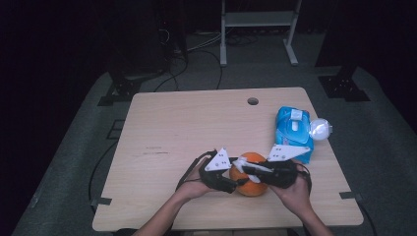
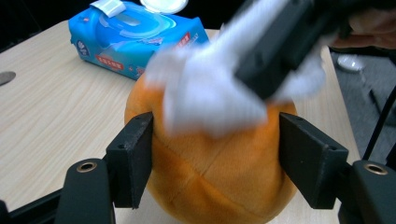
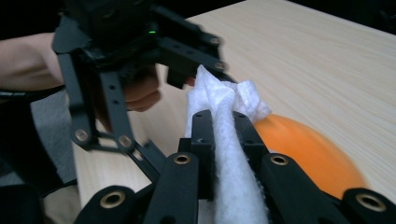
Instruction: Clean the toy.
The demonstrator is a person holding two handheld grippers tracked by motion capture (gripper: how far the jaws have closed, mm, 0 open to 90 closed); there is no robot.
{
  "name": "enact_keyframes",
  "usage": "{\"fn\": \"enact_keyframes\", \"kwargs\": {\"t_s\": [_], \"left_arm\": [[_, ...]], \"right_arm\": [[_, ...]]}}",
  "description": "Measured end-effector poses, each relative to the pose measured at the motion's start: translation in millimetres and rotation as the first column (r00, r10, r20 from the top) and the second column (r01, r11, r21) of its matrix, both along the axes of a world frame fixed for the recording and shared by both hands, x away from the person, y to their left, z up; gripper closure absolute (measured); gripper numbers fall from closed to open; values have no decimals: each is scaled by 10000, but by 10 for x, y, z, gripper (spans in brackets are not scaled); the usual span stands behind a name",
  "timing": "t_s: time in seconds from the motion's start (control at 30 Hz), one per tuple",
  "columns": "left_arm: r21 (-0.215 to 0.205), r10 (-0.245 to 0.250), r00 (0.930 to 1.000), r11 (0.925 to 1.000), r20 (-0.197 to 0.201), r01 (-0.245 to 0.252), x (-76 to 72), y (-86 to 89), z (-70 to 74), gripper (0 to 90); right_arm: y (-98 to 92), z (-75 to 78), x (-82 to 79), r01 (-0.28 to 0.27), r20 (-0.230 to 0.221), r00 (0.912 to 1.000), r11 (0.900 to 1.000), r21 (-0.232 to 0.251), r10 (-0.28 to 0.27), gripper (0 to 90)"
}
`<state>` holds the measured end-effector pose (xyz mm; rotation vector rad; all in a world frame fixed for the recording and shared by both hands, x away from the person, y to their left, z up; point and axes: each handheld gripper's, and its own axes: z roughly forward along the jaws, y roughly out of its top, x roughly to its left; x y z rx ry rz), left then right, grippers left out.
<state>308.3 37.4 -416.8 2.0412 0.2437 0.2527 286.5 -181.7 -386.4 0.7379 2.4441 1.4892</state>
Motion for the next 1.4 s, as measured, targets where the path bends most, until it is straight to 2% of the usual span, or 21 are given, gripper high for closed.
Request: {"fn": "enact_keyframes", "kwargs": {"t_s": [0.1, 0.3, 0.43, 0.5, 0.53, 0.6, 0.67, 0.7, 0.73, 0.83, 0.87, 0.97, 1.03, 1.1, 1.13, 1.17, 1.2, 1.3, 1.33, 1.37, 1.4], "left_arm": [[10, -25, 10000, 10000, 86, 25, -17, -3, 2, 314], [130, -284, 9991, 9995, 305, 280, -33, 6, -13, 325], [-91, -307, 9995, 9995, -113, 306, 22, 48, -43, 283], [-296, -223, 9977, 9994, -641, 205, 62, 40, -47, 196], [-302, -144, 9977, 9995, -665, 124, 60, 28, -52, 176], [-165, -54, 9990, 9999, -445, 47, 42, 17, -43, 239], [-181, -42, 9992, 9998, -403, 34, 34, 21, -35, 265], [-181, -42, 9992, 9998, -403, 34, 34, 21, -35, 275], [-110, -125, 9996, 9999, -260, 122, 24, 23, -39, 283], [-5, -172, 9998, 9999, -103, 172, 15, 42, -40, 310], [26, -184, 9998, 9998, -62, 184, 16, 49, -44, 313], [135, -283, 9996, 9995, 8, 283, 48, 84, -73, 315], [99, -254, 9995, 9996, -162, 256, 90, 124, -101, 314], [48, -226, 9991, 9997, -350, 228, 122, 152, -124, 301], [10, -314, 9967, 9995, -749, 316, 142, 156, -114, 247], [10, -314, 9967, 9995, -749, 316, 142, 156, -114, 198], [-347, -328, 9874, 9990, -1548, 277, 158, 149, -75, 160], [-567, -261, 9826, 9983, -1839, 159, 162, 139, -54, 127], [-397, -152, 9847, 9992, -1738, 85, 161, 133, -58, 131], [-180, -81, 9890, 9998, -1477, 55, 156, 136, -82, 204], [-235, -83, 9895, 9997, -1443, 49, 161, 170, -112, 228]], "right_arm": [[58, 12, -25, -18, 136, 9999, 9999, -140, 20, 808], [-121, 53, 47, 753, 194, 9970, 9971, 99, -755, 808], [-279, 0, 117, 1262, -81, 9920, 9919, 169, -1261, 808], [-292, -43, 125, 1255, -230, 9919, 9919, 198, -1251, 808], [-279, -49, 120, 1223, -238, 9923, 9923, 188, -1218, 808], [-186, -12, 48, 943, 88, 9955, 9954, 163, -944, 809], [-52, 9, -21, 347, 116, 9993, 9992, 186, -349, 808], [-52, 9, -21, 347, 116, 9993, 9992, 186, -349, 808], [66, 6, -68, -26, 115, 9999, 10000, -79, 27, 809], [92, 0, -66, -12, 195, 9998, 9997, -243, 17, 809], [8, -2, -5, 162, 71, 9998, 9999, 40, -162, 810], [-93, -5, 39, 487, 8, 9988, 9988, 99, -487, 809], [-201, -30, 86, 861, -94, 9963, 9962, 156, -860, 809], [-288, -86, 139, 1049, -492, 9934, 9941, 283, -1035, 809], [-317, -139, 173, 982, -798, 9923, 9944, 394, -948, 808], [-317, -139, 173, 982, -798, 9923, 9944, 394, -948, 808], [-276, -148, 167, 901, -799, 9930, 9955, 284, -876, 806], [-208, -140, 136, 661, -683, 9956, 9976, 187, -647, 806], [-150, -142, 109, 398, -640, 9972, 9991, 159, -387, 805], [-69, -145, 72, 231, -484, 9986, 9997, -67, -234, 805], [-57, -142, 69, 214, -379, 9990, 9996, -172, -221, 805]]}}
